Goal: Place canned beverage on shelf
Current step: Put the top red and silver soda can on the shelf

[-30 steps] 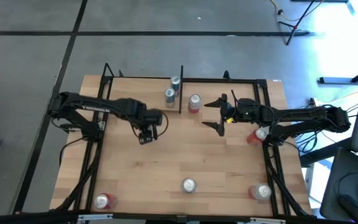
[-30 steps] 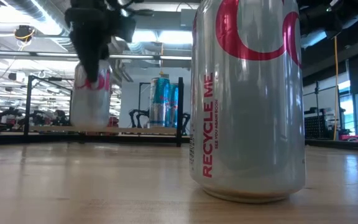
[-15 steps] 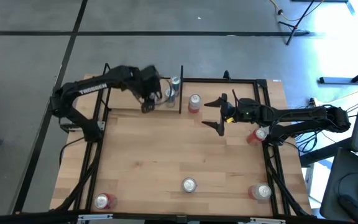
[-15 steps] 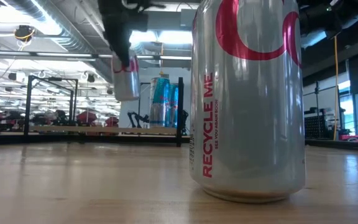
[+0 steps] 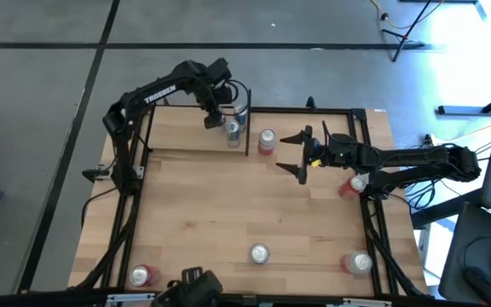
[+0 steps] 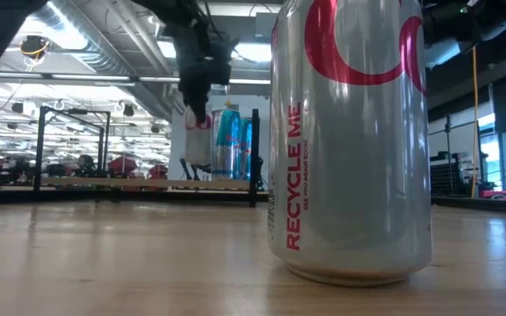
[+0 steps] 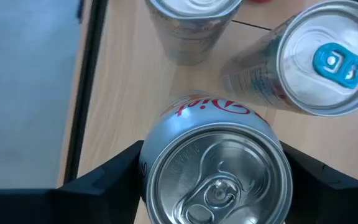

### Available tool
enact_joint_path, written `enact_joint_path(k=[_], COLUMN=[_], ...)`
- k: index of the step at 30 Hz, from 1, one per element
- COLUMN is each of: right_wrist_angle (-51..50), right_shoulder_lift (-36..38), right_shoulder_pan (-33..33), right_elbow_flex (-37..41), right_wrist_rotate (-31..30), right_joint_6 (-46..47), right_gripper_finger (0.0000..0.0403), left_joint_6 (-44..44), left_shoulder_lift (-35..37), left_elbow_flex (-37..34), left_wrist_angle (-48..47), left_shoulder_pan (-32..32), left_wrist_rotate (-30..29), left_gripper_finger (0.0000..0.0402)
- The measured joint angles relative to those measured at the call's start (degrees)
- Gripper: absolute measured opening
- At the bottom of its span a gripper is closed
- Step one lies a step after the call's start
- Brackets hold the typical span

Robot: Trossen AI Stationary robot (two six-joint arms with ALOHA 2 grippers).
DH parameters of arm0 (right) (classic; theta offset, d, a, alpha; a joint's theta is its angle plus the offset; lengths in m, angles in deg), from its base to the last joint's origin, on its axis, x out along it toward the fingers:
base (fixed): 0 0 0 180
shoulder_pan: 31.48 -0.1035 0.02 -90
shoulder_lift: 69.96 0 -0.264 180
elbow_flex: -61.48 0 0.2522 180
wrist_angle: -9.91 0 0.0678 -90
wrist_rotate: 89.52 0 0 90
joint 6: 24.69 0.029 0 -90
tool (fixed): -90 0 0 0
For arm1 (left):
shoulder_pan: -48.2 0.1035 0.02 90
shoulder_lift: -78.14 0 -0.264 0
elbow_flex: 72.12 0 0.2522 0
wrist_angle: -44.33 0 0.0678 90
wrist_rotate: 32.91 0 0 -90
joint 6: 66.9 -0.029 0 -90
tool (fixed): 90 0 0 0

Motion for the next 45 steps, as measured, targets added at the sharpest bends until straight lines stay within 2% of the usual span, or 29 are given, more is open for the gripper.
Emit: enact_joint_path(k=[13,28,35,45], right_wrist_angle=[1.28,1.33,2.45,2.53], right_shoulder_lift=[0.0,-1.2,-1.44,-1.45], right_shoulder_pan=[0.0,0.0,0.0,0.0], right_elbow_flex=[0.0,0.02,0.02,0.02], right_wrist_rotate=[-0.03,0.17,0.16,0.17], right_joint_6=[-3.16,-2.99,-3.09,-3.17], right_gripper_finger=[0.0386,0.0386,0.0386,0.0386], left_joint_6=[-3.22,-2.52,-2.77,-2.73], left_shoulder_lift=[-3.59,-4.02,-4.11,-4.1], left_elbow_flex=[-0.64,-0.68,-0.68,-0.61], left_wrist_angle=[1.19,1.77,1.97,1.57], left_shoulder_pan=[1.86,2.52,2.55,2.41], left_wrist_rotate=[3.34,2.24,2.21,1.19], left_gripper_finger=[0.0271,0.0282,0.0306,0.0369])
